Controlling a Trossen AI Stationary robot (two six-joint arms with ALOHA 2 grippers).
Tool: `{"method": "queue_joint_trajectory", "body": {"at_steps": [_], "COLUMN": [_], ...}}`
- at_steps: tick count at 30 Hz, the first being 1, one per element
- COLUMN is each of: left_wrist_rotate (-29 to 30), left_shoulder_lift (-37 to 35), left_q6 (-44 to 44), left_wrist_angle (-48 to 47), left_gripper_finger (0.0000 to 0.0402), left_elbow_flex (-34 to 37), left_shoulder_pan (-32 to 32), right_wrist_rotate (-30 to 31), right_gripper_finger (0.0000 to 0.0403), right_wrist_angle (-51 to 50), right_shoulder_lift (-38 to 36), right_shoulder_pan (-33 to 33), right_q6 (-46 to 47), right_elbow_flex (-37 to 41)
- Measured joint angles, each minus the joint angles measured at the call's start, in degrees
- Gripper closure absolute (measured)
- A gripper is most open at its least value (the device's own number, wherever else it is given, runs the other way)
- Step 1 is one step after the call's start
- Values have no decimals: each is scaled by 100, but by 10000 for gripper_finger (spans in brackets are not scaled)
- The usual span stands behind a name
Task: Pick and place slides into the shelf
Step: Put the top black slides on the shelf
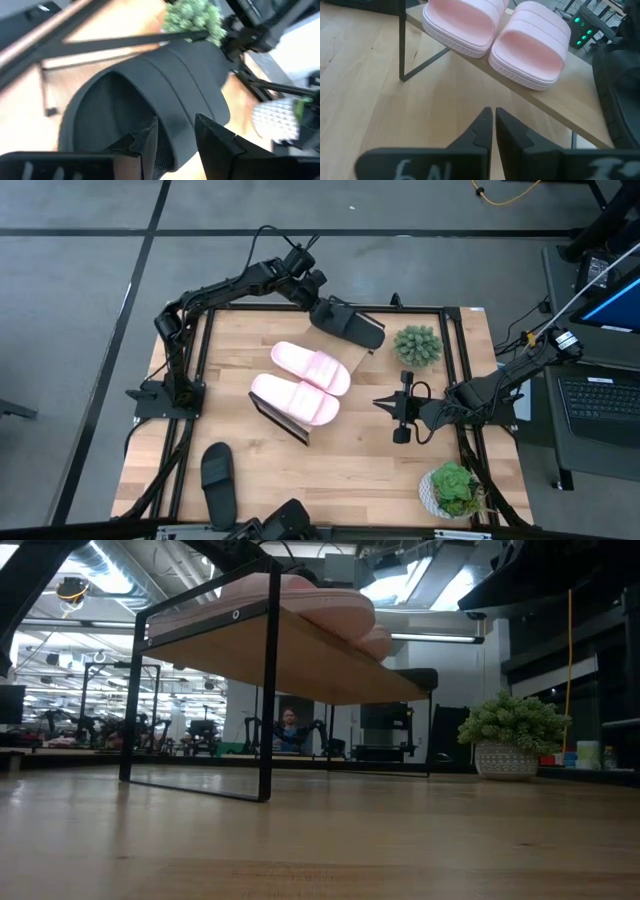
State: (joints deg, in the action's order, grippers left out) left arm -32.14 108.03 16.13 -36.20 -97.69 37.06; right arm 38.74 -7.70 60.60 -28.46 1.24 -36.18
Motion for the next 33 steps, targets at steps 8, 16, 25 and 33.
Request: {"method": "queue_joint_trajectory", "body": {"at_steps": [8, 16, 25, 33], "left_wrist_rotate": [737, 754, 255, 118], "left_shoulder_lift": [0, 0, -131, -745], "left_q6": [-27, -38, -173, -859], "left_wrist_angle": [277, 742, 729, 30], "left_gripper_finger": [276, 276, 276, 276], "left_elbow_flex": [0, 0, 0, -2], "left_shoulder_pan": [2, 0, 42, -76], "right_wrist_rotate": [-260, -260, -258, -258], "right_gripper_finger": [397, 379, 389, 393], "right_wrist_angle": [4, 4, 0, -36], "right_shoulder_lift": [0, 0, 0, 2], "right_shoulder_pan": [-1, -1, -1, 0], "right_q6": [-10, -8, -18, -19], "right_elbow_flex": [0, 0, 0, 0]}}
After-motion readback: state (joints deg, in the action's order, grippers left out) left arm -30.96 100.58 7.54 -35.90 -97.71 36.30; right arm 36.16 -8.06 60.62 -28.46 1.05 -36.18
